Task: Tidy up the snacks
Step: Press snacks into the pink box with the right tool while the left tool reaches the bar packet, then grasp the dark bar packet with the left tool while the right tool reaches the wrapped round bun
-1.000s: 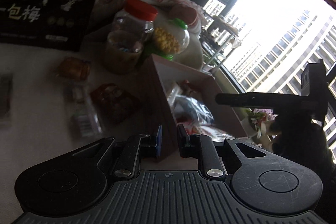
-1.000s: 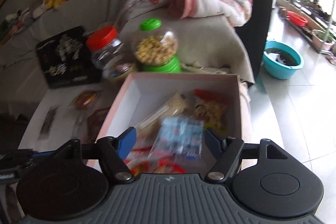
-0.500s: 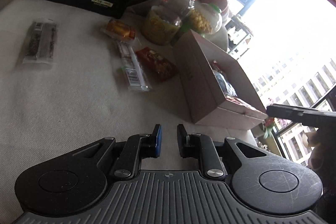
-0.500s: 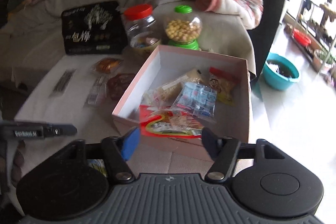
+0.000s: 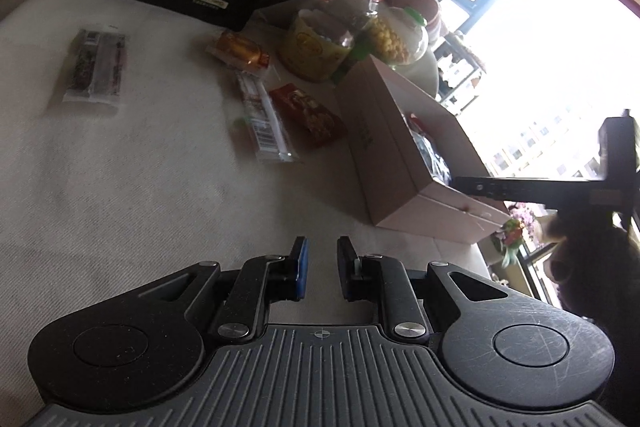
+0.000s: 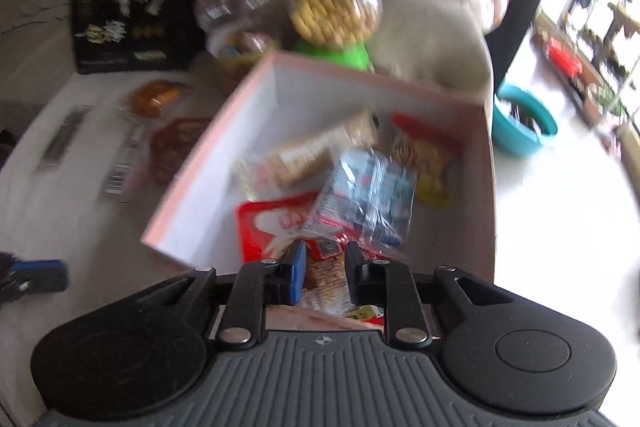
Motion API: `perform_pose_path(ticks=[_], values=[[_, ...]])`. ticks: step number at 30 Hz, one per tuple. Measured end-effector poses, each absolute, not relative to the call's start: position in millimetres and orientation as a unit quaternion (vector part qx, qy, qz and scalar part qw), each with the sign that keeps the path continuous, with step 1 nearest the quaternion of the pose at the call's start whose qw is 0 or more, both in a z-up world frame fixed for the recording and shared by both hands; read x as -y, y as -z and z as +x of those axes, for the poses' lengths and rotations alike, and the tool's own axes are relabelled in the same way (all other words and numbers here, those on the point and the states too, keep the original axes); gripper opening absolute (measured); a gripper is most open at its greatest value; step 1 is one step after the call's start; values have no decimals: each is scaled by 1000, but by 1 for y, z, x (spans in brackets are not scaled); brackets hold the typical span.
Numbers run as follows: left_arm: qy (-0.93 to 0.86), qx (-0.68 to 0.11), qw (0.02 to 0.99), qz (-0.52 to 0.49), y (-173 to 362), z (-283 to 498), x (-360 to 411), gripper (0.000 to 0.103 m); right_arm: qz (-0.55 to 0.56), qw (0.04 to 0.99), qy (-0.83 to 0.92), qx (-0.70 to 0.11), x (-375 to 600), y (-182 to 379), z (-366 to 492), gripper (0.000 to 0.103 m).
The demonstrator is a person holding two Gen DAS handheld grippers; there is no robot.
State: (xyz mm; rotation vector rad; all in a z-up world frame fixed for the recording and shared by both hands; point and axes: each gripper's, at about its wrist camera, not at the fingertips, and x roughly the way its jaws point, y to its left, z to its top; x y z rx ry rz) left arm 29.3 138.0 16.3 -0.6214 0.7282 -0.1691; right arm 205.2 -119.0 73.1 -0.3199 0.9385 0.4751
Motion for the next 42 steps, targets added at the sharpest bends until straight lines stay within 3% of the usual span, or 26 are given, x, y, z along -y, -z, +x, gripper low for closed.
perform_pose_path(ticks=[4, 11, 16, 27, 34, 42], values=[[73, -353, 883, -301, -14, 25, -142, 18, -115, 842, -190, -492, 126, -60, 235, 21], [50, -351, 885, -301, -13, 18, -151, 19, -94, 861, -142, -480, 140, -73, 244, 23], [-34, -306, 911, -275, -31, 14, -180, 19, -88, 875, -199, -433, 118, -95, 203, 50], [-166, -327, 917, -157, -38, 96, -229, 20, -106, 860, -317, -387, 1, -103, 157, 62], [-162, -348, 921, -65, -27, 106, -214, 26, -40, 846, -295, -442, -65, -88, 220, 70], [-148, -337, 925, -95, -29, 101, -231, 31, -60, 837, -228, -494, -129, -40, 283, 74]])
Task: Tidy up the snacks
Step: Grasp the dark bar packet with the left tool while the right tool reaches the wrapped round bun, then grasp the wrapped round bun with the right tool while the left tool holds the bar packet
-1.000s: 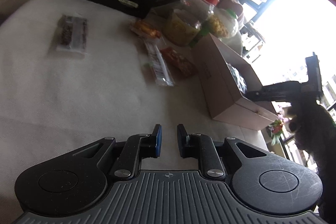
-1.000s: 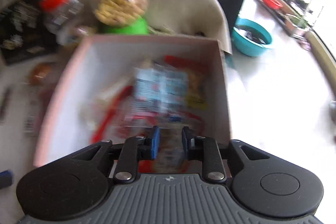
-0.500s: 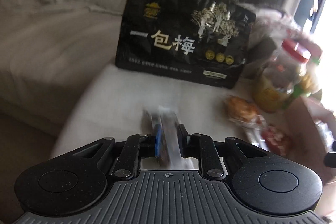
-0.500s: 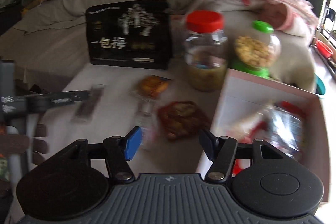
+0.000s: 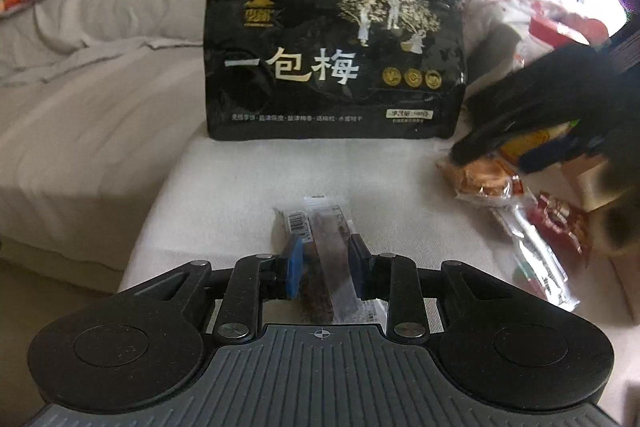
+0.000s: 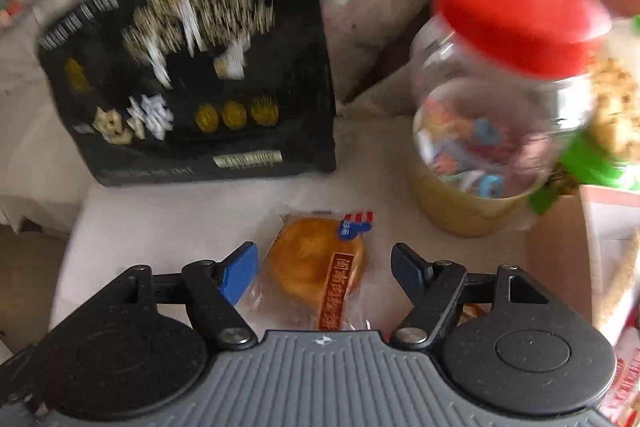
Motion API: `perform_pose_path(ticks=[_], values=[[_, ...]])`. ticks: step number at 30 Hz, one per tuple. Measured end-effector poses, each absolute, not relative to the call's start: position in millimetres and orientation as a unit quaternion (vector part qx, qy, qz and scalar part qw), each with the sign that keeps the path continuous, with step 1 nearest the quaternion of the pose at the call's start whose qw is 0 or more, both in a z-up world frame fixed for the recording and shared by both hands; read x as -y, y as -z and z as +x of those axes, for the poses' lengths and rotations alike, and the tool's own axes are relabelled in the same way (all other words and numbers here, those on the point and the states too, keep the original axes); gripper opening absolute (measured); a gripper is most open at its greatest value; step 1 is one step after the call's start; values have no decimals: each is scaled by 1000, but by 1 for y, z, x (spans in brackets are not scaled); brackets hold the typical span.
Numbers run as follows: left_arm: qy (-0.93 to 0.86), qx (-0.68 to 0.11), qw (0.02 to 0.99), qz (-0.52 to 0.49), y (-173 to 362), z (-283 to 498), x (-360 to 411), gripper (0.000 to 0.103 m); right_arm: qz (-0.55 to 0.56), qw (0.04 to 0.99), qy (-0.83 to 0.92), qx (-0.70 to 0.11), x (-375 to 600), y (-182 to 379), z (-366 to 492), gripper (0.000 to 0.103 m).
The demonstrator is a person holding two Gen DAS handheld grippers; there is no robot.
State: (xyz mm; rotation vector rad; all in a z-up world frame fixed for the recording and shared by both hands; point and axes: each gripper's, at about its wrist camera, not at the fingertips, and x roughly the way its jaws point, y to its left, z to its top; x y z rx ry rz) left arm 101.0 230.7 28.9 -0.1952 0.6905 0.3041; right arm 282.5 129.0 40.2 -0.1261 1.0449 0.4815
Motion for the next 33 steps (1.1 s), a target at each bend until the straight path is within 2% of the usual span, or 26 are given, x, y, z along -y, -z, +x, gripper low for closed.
perform_pose_path(ticks=[3, 5, 6, 10, 16, 23, 26, 27, 28, 31, 33], values=[[-143, -335, 925, -108, -29, 100, -234, 31, -75, 841, -229, -483, -133, -31, 276, 73], [-139, -337, 924, -117, -30, 100, -236, 30, -86, 847, -235, -468, -131, -33, 266, 59], [-137, -336, 924, -121, -29, 100, -237, 30, -87, 850, -236, -464, -128, -34, 261, 56], [-128, -331, 924, -143, -28, 97, -242, 31, -83, 849, -266, -449, -108, -48, 229, 56], [-108, -313, 906, -263, -27, 81, -275, 31, -103, 841, -336, -412, -66, -71, 153, 56], [-125, -324, 896, -276, -25, 93, -279, 31, -133, 828, -356, -413, -29, -42, 85, 56], [-121, -335, 904, -236, -23, 107, -267, 32, -130, 835, -356, -399, -16, -31, 70, 59], [-119, -338, 907, -221, -22, 110, -262, 34, -139, 838, -352, -392, -14, -30, 65, 69], [-117, -340, 910, -208, -22, 113, -257, 38, -146, 840, -349, -389, -13, -28, 62, 73], [-104, -352, 918, -152, -23, 118, -239, 46, -143, 848, -343, -377, -5, -26, 54, 77], [-79, -361, 923, -105, -22, 115, -223, 48, -132, 851, -340, -379, 0, -25, 52, 78]])
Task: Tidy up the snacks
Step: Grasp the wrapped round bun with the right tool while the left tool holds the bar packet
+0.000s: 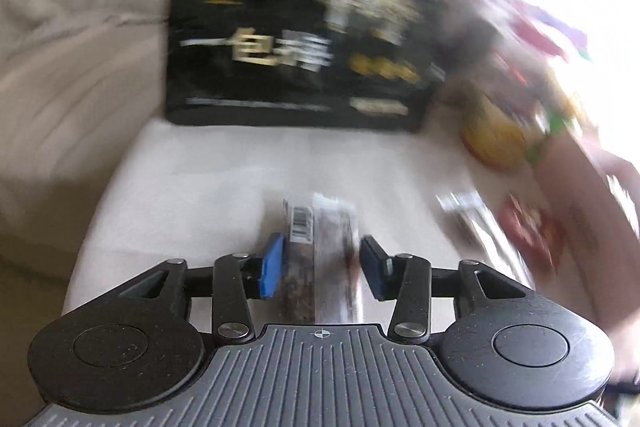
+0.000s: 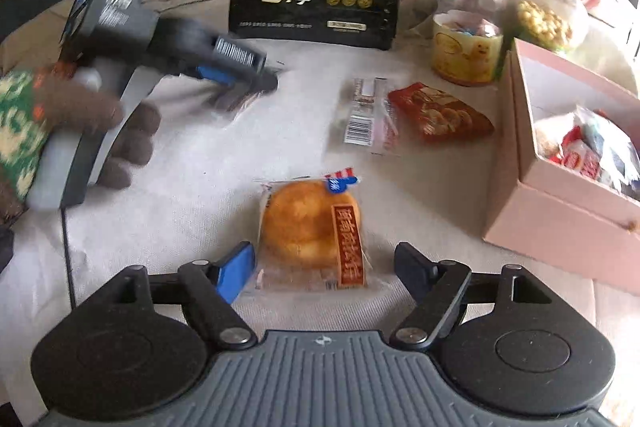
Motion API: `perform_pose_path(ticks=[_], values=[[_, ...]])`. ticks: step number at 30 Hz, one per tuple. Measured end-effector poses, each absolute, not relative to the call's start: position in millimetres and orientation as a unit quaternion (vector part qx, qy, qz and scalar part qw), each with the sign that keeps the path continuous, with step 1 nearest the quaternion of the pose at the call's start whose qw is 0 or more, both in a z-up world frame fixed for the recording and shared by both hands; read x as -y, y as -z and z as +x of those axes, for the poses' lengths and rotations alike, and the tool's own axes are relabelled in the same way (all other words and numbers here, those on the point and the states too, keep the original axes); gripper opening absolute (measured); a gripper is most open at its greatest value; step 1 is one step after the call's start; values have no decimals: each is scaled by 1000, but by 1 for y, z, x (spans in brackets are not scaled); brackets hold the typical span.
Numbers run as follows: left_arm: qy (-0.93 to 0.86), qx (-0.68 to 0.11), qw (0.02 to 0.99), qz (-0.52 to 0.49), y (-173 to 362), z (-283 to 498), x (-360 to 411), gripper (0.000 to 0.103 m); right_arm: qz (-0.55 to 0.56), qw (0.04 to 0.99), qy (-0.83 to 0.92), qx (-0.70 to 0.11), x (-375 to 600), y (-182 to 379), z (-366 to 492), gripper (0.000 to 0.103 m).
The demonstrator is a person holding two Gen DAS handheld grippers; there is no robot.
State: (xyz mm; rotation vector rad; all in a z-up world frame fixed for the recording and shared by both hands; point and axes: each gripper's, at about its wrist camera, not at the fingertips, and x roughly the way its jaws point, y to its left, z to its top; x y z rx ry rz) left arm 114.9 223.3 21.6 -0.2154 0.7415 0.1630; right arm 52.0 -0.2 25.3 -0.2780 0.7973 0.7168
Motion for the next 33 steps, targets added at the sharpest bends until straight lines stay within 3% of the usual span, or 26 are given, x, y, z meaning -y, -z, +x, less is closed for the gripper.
perform_pose_path(ticks=[3, 11, 26, 29, 31, 33], values=[[-38, -366, 929, -39, -20, 99, -201, 53, -122, 855, -335, -377, 3, -24, 55, 78], [-22, -381, 924, 3, -23, 57, -184, 55, -121, 869, -327, -352, 7, -18, 44, 82], [-49, -386, 920, -41, -23, 114, -190, 55, -123, 866, -328, -356, 8, -17, 41, 85], [-17, -374, 926, -47, -21, 97, -192, 54, -125, 850, -348, -376, 7, -19, 46, 96], [-15, -370, 928, -50, -21, 85, -192, 46, -127, 836, -365, -390, 6, -20, 51, 102], [-11, -372, 926, -67, -23, 72, -193, 44, -136, 827, -373, -397, 5, -21, 53, 103]])
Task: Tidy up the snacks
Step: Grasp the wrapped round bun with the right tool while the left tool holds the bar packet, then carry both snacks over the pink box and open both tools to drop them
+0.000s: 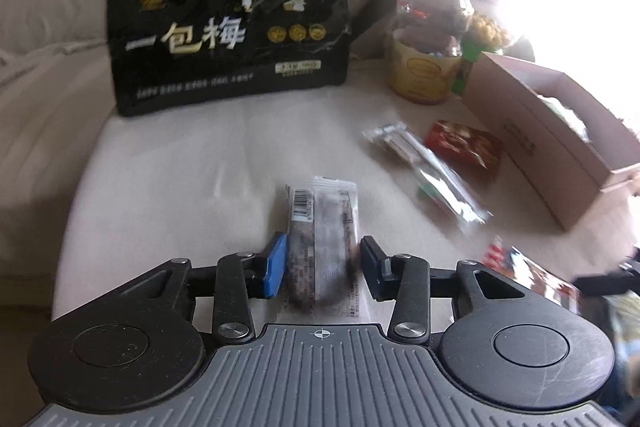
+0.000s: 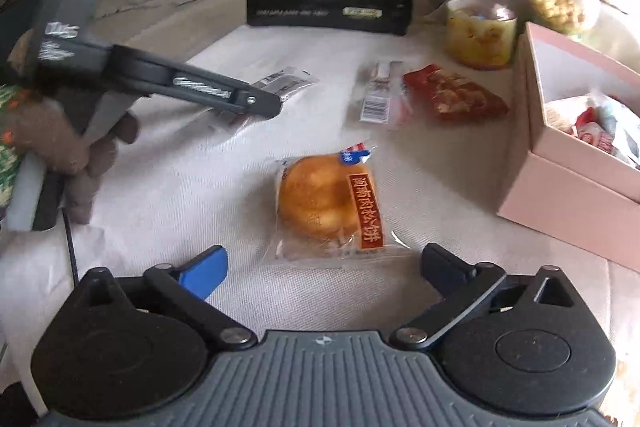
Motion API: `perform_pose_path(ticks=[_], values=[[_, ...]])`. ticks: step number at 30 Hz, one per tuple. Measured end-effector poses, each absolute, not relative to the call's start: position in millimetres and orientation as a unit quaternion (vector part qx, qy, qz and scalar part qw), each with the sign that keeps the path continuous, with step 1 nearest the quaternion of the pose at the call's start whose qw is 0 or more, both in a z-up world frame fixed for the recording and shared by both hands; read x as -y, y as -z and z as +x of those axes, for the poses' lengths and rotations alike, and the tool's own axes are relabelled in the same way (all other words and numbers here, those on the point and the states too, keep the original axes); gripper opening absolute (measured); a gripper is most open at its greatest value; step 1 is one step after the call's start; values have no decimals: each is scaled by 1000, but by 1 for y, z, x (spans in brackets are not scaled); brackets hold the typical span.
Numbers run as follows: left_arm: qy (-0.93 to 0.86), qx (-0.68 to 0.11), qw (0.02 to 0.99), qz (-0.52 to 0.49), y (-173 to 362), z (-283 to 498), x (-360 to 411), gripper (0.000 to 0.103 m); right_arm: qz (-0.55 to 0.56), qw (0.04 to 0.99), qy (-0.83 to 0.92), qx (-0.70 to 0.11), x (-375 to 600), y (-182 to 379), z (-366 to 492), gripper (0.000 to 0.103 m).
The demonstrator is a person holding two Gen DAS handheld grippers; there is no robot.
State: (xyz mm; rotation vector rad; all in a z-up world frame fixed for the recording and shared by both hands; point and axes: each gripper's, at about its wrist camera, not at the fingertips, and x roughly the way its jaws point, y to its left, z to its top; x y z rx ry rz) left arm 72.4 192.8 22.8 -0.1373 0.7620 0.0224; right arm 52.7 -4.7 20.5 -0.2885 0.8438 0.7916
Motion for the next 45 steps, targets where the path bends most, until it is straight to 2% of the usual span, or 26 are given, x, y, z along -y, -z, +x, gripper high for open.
perform_pose_path(ticks=[8, 18, 24, 28, 36, 38, 45], values=[[-10, -393, 910, -133, -28, 1, -194, 41, -174, 811, -380, -409, -3, -21, 53, 103], [-52, -393, 915, -75, -24, -30, -163, 45, -198, 833, -365, -366, -11, -29, 52, 102], [-48, -389, 916, -86, -23, -32, -166, 45, -158, 832, -358, -393, -23, -32, 81, 89], [-47, -389, 916, -89, -23, -32, -167, 45, -157, 826, -358, -405, -27, -32, 84, 57], [-43, -377, 920, -96, -22, -36, -169, 44, -139, 839, -369, -375, 9, -63, 61, 57], [-47, -377, 921, -91, -22, -36, -168, 41, -130, 843, -368, -370, 26, -72, 54, 57], [14, -372, 923, -95, -37, -53, -142, 41, -140, 868, -316, -358, 98, -83, 33, 57]])
